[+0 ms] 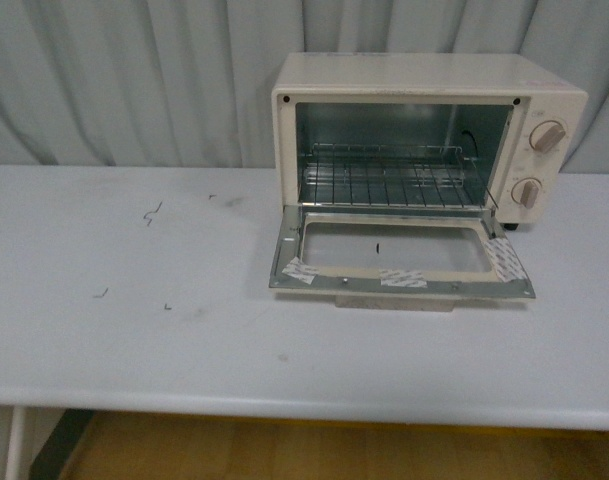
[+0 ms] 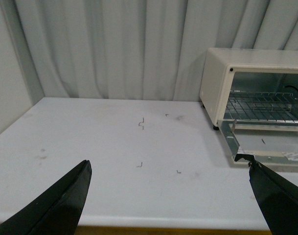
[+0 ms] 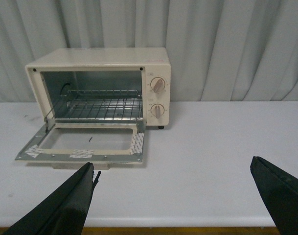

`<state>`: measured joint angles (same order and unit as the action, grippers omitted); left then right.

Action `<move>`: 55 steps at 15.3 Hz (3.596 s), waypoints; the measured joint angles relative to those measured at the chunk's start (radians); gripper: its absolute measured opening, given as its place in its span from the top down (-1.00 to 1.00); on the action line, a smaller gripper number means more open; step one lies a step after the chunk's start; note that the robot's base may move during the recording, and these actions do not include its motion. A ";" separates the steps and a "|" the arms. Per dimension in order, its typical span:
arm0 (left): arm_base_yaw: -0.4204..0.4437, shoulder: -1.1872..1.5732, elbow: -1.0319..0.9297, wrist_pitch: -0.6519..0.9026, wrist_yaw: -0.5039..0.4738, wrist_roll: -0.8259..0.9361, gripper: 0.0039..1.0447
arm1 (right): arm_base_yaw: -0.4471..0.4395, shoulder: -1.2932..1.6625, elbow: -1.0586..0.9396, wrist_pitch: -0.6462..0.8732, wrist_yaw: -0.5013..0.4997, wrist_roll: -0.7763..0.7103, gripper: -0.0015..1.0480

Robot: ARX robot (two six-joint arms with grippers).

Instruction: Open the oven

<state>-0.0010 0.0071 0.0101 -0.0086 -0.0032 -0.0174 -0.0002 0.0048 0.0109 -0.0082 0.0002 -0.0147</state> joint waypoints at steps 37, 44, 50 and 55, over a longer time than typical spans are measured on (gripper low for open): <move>0.000 0.000 0.000 0.005 0.003 0.003 -0.88 | 0.000 -0.002 0.000 0.004 0.000 0.000 -0.87; 0.000 0.000 0.000 0.002 0.002 0.003 -0.88 | 0.000 -0.002 0.000 0.003 0.000 0.000 -0.87; 0.000 0.000 0.000 0.003 0.003 0.003 -0.88 | 0.000 -0.002 0.000 0.004 0.000 0.000 -0.87; 0.000 0.000 0.000 0.003 0.003 0.003 -0.88 | 0.000 -0.002 0.000 0.004 0.000 0.000 -0.87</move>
<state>-0.0010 0.0071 0.0101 -0.0055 -0.0002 -0.0143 -0.0002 0.0025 0.0109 -0.0044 0.0002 -0.0147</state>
